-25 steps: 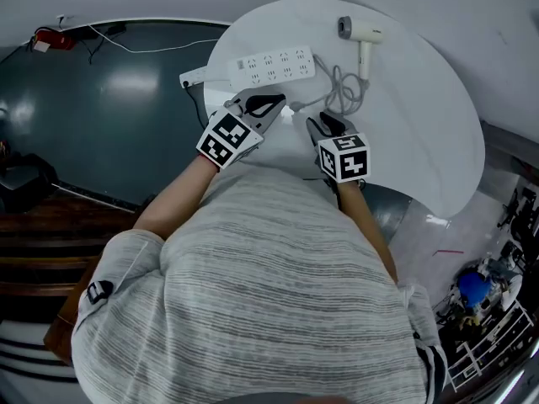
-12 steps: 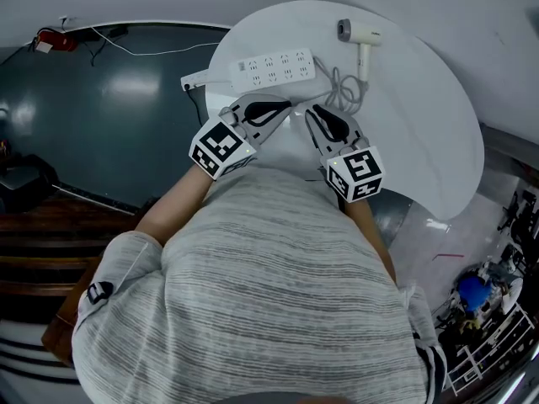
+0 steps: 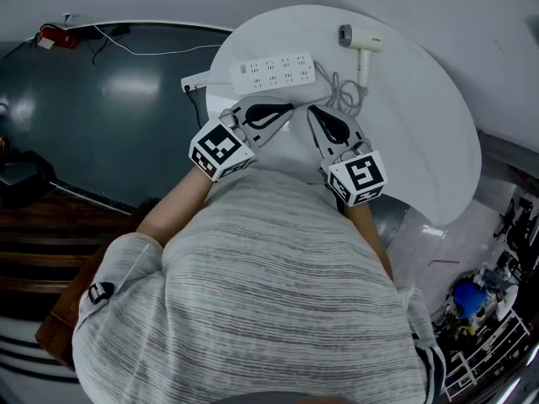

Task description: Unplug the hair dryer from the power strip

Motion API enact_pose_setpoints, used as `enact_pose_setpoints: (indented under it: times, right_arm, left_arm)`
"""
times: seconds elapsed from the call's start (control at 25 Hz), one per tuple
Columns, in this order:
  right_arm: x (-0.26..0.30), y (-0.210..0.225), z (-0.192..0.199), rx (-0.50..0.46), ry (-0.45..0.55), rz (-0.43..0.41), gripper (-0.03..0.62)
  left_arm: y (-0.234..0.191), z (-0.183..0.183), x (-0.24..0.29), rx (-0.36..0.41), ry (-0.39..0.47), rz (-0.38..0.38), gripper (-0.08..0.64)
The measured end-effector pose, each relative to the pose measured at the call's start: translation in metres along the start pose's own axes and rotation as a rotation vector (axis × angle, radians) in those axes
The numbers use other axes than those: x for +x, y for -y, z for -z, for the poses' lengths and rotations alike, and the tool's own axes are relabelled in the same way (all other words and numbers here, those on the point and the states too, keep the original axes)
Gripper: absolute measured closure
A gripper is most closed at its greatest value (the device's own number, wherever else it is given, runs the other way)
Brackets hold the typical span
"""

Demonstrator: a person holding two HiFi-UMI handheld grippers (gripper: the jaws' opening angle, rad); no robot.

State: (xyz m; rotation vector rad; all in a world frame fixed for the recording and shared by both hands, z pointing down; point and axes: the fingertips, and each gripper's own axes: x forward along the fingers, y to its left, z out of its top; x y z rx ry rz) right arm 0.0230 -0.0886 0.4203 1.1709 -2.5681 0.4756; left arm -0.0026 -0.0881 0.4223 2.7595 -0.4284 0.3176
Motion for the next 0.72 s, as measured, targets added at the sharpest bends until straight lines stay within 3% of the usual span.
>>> enact_pose_setpoints:
  times: [0.72]
  right_arm:
    - [-0.0001, -0.0029, 0.0067, -0.017, -0.022, -0.053, 0.568]
  left_arm:
    - [0.0039, 0.0035, 0.0045, 0.015, -0.013, -0.024, 0.554]
